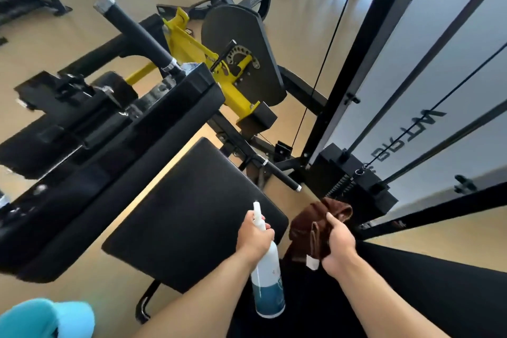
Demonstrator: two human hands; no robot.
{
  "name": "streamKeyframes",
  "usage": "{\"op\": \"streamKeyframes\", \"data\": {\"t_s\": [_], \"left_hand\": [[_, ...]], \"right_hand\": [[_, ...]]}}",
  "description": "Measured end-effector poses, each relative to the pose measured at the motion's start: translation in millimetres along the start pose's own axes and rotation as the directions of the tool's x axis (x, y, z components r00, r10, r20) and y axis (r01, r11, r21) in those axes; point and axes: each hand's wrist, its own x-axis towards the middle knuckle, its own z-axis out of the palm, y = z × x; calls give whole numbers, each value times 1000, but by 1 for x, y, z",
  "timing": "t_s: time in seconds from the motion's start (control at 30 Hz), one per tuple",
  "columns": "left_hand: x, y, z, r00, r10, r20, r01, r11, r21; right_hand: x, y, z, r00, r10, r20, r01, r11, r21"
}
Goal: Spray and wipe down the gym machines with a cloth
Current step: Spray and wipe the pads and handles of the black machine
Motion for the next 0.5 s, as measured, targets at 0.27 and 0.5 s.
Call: {"op": "streamKeyframes", "data": {"t_s": [0.27,0.5], "left_hand": [[80,15,16,981,-65,184,45,993,110],[128,34,15,975,-45,218,-8,972,235]], "right_hand": [[-7,0,4,993,77,92,-82,996,47],[8,8,20,993,95,-64,-97,995,-27]]}}
